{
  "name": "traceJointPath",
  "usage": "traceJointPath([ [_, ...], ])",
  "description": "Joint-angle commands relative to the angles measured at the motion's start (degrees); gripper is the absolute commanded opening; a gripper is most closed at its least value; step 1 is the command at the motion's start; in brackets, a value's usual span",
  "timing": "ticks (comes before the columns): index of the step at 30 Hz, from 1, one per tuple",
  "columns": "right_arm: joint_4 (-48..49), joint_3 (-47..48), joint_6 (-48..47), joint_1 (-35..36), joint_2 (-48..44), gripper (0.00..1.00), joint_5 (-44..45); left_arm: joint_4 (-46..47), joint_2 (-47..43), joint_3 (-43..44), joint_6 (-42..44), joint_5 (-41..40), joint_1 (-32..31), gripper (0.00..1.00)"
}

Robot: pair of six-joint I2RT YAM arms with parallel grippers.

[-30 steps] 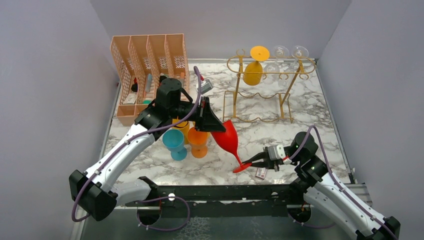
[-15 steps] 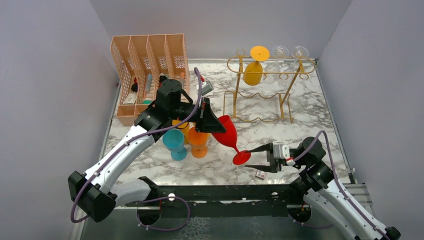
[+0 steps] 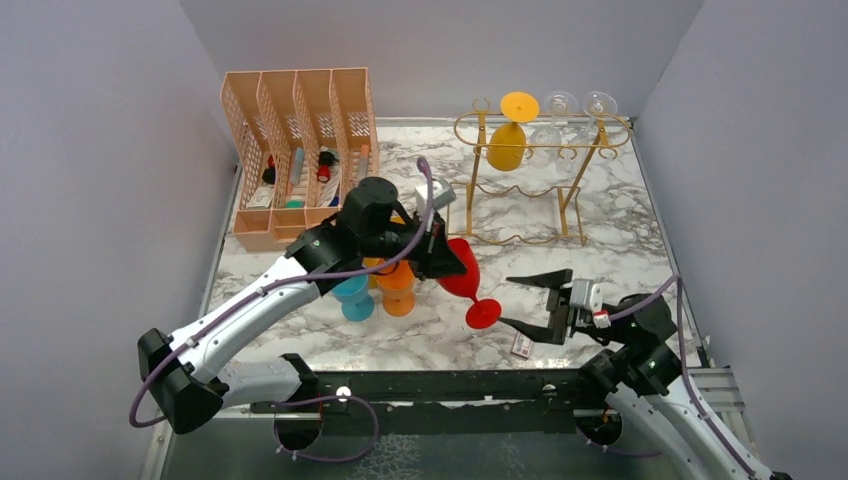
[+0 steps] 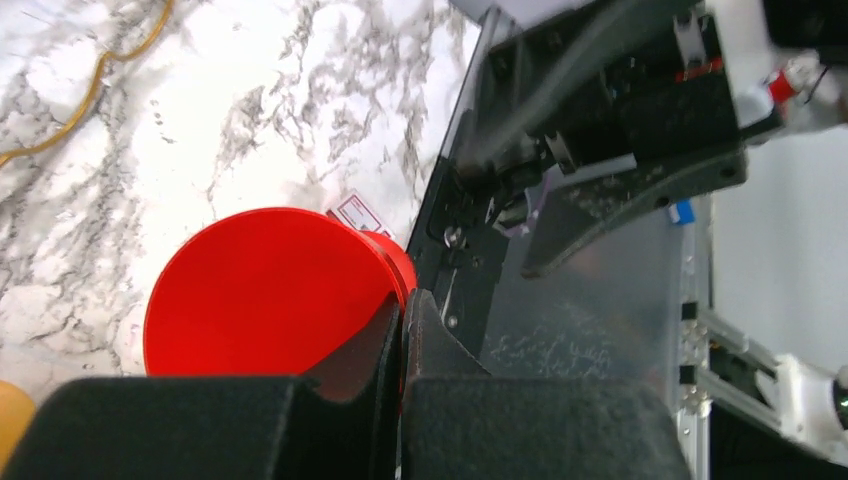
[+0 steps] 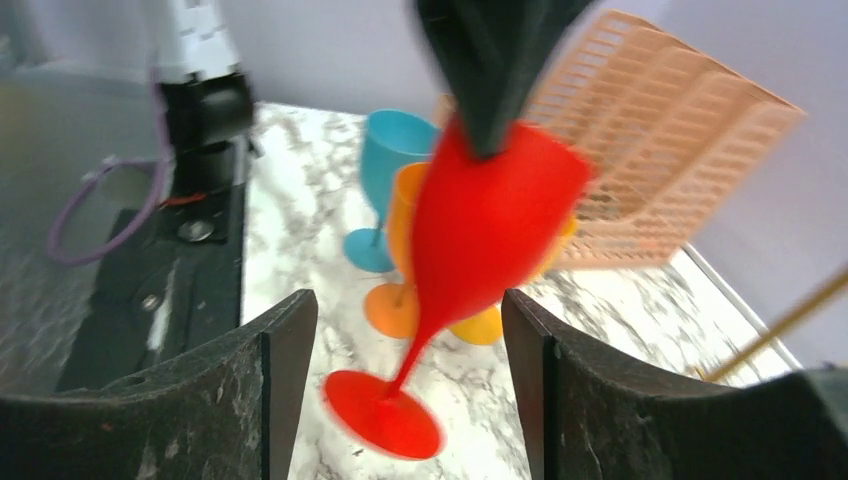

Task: Take the wine glass off the wine glass rack
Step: Place the wine glass at the center of the board.

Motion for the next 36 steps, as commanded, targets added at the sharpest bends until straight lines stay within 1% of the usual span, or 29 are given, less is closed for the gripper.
traceJointPath([
  [1,2.4,2.2,9.5,0.0,-1.8,0.73,23.5,-7.1,3.2,5.2,7.0,-21.6,-9.4,0.00],
  [3,1.0,2.8,15.5,0.0,-1.7,0.79,35.4,-9.3,5.4,6.3,8.1,-29.0,-11.7,0.00],
  [5,-2.2,4.1,22.0,0.0,-0.1,0.80,46.2,-10.7,7.5,6.8,8.7,-35.7,-13.3,0.00],
  [6,-4.5,5.2,24.1,0.0,1.6,0.80,50.0,-10.8,8.4,6.8,8.9,-38.6,-14.0,0.00],
  [10,-15.0,10.8,31.4,0.0,9.1,0.81,60.0,-10.7,12.5,8.4,9.2,-48.1,-16.1,0.00],
  [13,-21.4,13.3,38.6,-0.1,14.5,0.83,65.4,-10.7,16.1,10.7,10.5,-50.0,-16.7,0.00],
  [15,-25.0,14.3,42.4,-0.1,17.7,0.83,67.1,-10.7,18.1,11.8,11.7,-50.3,-16.8,0.00],
  [17,-27.2,14.9,44.6,0.0,19.9,0.84,67.0,-10.7,20.0,12.4,12.5,-51.9,-16.9,0.00],
  [20,-29.7,15.2,48.0,-0.1,21.1,0.85,67.0,-10.7,21.9,12.3,13.0,-55.5,-16.9,0.00],
  [25,-29.1,13.2,50.1,0.0,17.8,0.85,66.3,-9.7,23.2,11.7,13.0,-58.1,-16.8,0.00],
  [30,-28.5,11.8,49.7,0.0,13.9,0.85,67.1,-5.1,23.3,9.2,13.3,-57.2,-16.8,0.00],
  [36,-29.4,12.6,49.1,0.0,14.1,0.85,66.6,-1.0,22.8,6.2,11.8,-58.0,-16.8,0.00],
])
